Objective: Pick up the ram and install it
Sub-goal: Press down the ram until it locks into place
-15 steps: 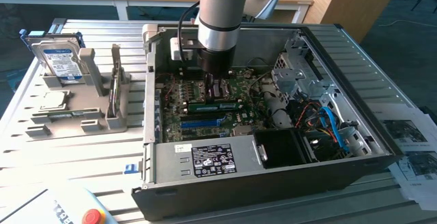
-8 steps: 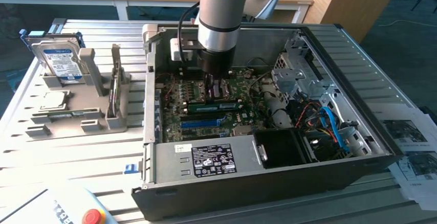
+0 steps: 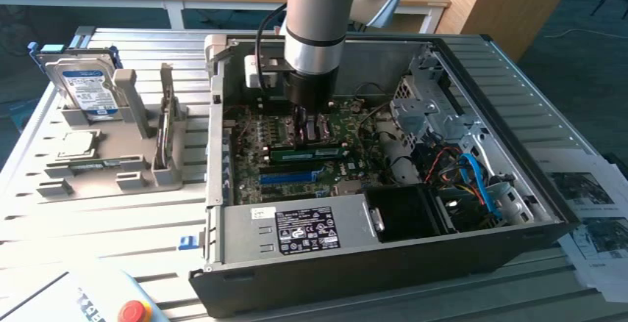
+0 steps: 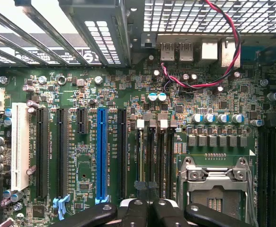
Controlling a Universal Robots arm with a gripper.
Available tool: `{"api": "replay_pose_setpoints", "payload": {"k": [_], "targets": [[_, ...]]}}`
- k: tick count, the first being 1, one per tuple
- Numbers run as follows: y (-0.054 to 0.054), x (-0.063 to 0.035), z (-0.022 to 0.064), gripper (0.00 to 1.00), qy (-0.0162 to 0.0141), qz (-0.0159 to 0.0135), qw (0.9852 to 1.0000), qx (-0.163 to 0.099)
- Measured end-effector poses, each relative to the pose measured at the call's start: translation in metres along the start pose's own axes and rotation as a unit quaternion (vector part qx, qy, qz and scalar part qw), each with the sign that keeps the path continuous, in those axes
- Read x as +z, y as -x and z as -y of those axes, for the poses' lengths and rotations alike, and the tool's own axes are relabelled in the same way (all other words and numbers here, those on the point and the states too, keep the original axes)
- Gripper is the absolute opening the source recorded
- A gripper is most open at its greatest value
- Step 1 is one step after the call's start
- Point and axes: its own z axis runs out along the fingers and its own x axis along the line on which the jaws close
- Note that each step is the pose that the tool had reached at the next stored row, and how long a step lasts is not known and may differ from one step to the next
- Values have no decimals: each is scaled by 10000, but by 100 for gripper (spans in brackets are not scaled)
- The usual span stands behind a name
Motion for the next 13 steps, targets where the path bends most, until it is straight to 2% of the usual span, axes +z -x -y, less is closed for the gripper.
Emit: {"api": "replay_pose_setpoints", "payload": {"k": [13], "targets": [[0,20,0,10,0,1,10000,0]]}}
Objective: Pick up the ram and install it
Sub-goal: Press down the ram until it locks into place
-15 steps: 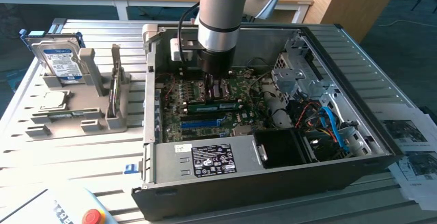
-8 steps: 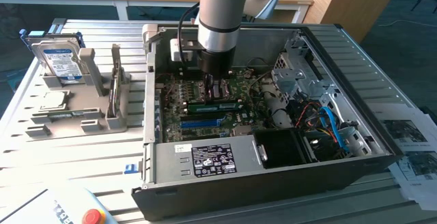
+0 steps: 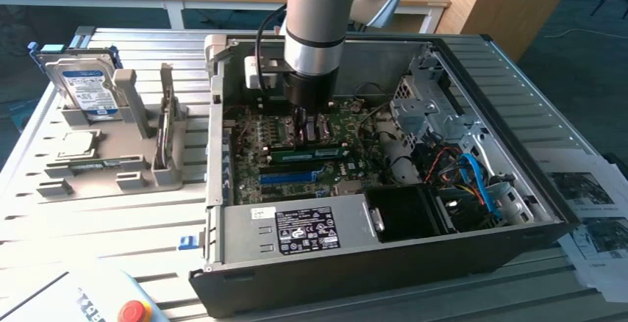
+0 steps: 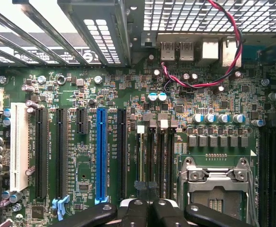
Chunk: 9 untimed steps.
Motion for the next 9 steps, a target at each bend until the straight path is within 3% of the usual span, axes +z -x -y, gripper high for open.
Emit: {"api": "replay_pose_setpoints", "payload": {"k": [9], "targets": [[0,-5,0,10,-1,2,10000,0]]}}
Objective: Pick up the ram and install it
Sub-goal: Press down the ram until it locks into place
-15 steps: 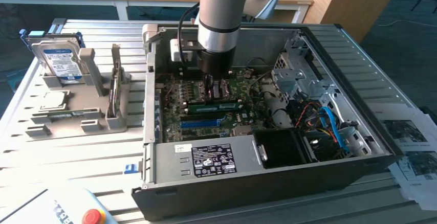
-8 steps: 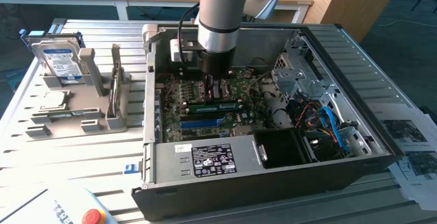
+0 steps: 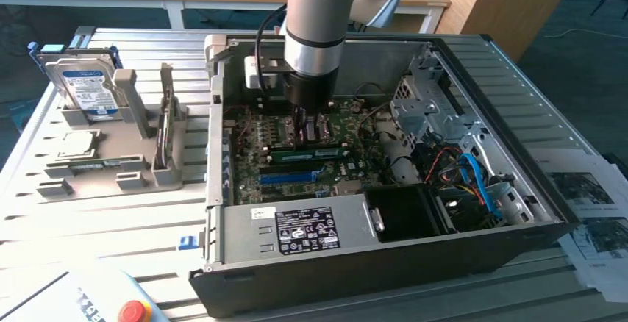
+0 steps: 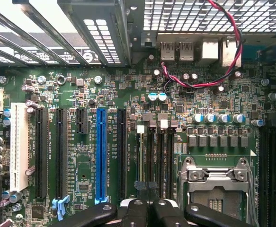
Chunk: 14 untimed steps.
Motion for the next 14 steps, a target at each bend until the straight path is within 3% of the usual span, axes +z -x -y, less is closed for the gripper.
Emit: {"api": "replay_pose_setpoints", "payload": {"k": [14], "targets": [[-3,-166,-1,10,1,-2,10000,0]]}}
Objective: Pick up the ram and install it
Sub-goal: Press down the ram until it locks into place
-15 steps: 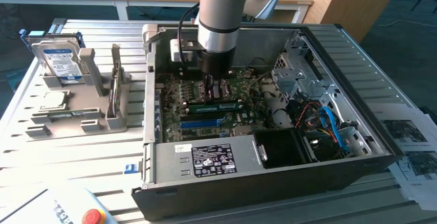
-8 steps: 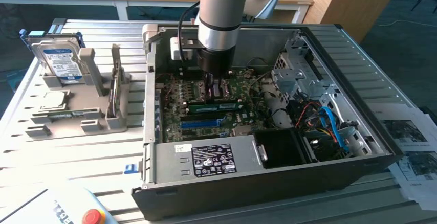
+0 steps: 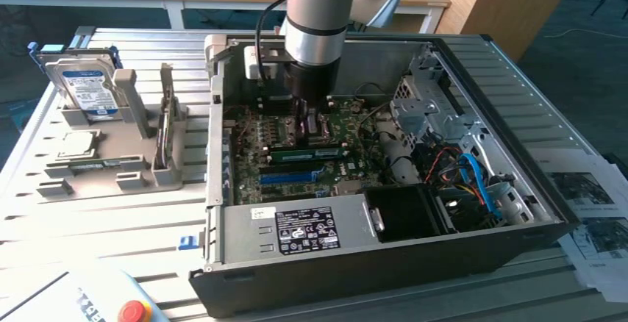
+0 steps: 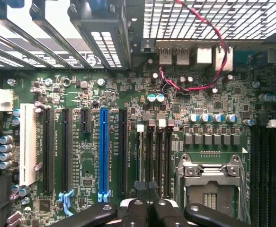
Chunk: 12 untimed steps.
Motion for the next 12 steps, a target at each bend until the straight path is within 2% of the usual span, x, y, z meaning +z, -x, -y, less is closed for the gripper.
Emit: {"api": "replay_pose_setpoints", "payload": {"k": [12], "targets": [[-3,-208,-1,10,0,0,10000,0]]}}
